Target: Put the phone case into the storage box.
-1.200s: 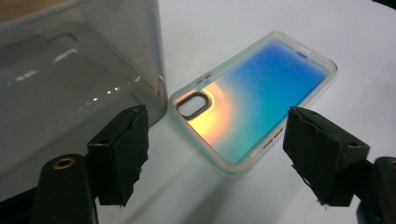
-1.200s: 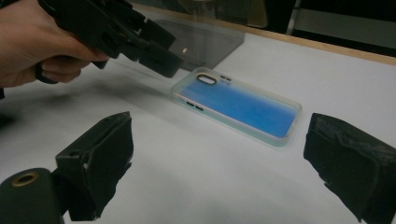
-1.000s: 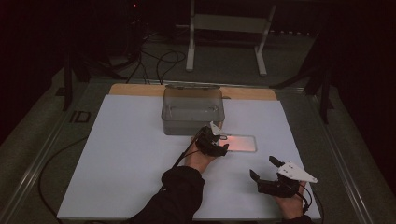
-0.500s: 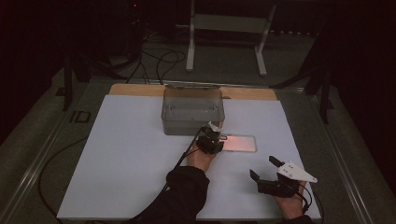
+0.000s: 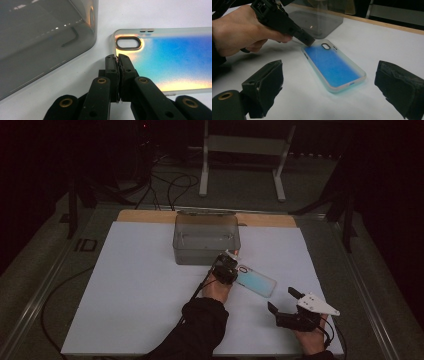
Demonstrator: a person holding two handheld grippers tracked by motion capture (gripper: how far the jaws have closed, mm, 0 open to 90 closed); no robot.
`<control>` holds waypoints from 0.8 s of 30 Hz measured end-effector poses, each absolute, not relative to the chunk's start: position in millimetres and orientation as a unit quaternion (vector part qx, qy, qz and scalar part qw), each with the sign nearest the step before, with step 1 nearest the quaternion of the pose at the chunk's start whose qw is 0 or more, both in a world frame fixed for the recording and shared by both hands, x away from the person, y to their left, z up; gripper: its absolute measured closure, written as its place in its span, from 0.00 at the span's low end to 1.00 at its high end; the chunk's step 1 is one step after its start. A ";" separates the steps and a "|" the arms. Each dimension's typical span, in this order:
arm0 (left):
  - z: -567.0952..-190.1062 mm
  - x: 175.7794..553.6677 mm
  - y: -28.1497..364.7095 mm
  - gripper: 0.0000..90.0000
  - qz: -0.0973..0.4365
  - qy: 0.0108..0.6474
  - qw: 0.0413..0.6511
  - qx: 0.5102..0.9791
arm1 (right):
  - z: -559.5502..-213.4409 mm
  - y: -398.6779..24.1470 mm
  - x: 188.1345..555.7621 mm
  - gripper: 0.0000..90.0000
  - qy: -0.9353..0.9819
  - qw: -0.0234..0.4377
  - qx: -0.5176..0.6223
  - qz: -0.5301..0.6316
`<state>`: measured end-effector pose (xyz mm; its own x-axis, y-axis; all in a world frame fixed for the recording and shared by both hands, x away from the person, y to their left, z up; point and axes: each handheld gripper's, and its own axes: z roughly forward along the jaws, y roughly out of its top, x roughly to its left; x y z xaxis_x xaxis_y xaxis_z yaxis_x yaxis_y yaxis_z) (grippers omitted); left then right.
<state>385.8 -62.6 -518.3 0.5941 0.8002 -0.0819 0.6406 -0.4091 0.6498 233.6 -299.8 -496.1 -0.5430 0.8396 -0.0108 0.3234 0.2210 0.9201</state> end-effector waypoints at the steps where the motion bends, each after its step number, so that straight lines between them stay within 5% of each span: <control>1: -518.4 385.5 -62.4 0.99 0.125 0.430 0.328 0.832 | -496.1 -299.8 233.5 0.09 0.734 0.267 0.396 0.482; 24: -495.7 367.0 -10.5 0.99 0.163 0.415 0.391 0.805 | -495.6 -300.6 233.4 0.09 0.731 0.272 0.397 0.484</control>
<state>367.0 -10.5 -495.7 0.6017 0.7962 -0.0626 0.5413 -0.3489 0.7651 233.4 -300.6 -495.6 -0.5363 0.8440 -0.0128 0.3173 0.2157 0.9235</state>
